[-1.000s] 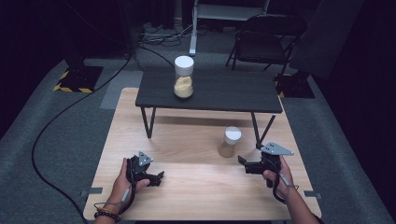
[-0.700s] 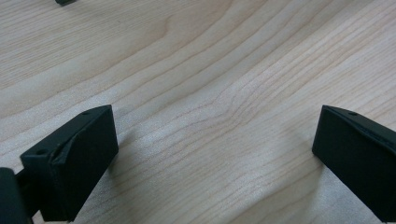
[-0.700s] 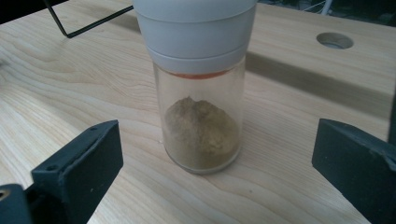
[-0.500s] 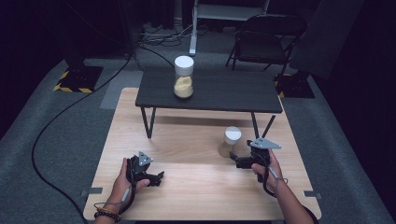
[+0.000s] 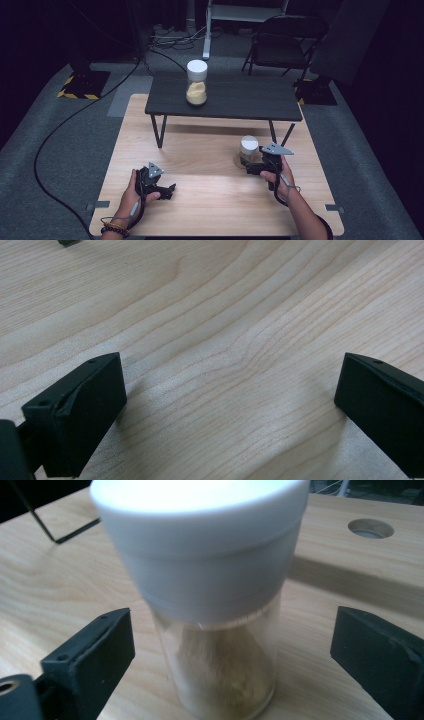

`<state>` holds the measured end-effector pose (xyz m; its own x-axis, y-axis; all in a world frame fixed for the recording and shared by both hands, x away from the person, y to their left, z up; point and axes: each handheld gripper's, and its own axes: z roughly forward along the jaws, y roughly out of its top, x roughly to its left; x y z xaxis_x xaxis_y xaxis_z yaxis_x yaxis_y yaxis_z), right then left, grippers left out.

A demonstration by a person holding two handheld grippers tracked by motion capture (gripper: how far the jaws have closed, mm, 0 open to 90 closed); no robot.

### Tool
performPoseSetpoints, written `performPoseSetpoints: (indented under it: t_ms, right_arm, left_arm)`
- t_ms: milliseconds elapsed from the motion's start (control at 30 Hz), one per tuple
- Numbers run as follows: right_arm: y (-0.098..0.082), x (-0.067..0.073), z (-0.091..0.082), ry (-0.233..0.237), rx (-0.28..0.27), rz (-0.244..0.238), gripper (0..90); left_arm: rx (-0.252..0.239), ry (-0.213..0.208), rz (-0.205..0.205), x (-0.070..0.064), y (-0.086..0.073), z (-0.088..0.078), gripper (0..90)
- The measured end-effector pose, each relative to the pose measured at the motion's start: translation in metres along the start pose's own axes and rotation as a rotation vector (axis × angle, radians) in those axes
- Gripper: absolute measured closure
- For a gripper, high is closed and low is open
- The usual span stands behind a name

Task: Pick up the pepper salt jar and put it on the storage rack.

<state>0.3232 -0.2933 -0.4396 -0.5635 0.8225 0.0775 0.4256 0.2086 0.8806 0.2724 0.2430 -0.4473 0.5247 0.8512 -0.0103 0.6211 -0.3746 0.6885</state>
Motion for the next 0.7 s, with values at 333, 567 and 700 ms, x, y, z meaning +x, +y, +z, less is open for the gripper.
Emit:
performPoseSetpoints:
  t_ms: [333,567,700]
  right_arm:
    - [-0.003,0.008,0.016,-0.011,-0.038,0.033,17.2]
    - [-0.011,0.013,0.018,-0.024,-0.093,0.014,32.2]
    - [-0.013,0.013,0.017,-0.025,-0.099,-0.006,32.9]
  left_arm:
    - [0.0,-0.001,0.001,0.0,0.0,0.0,0.4]
    - [0.002,-0.003,0.001,0.0,0.0,0.0,0.4]
    - [0.002,-0.002,0.001,0.0,0.0,0.0,0.4]
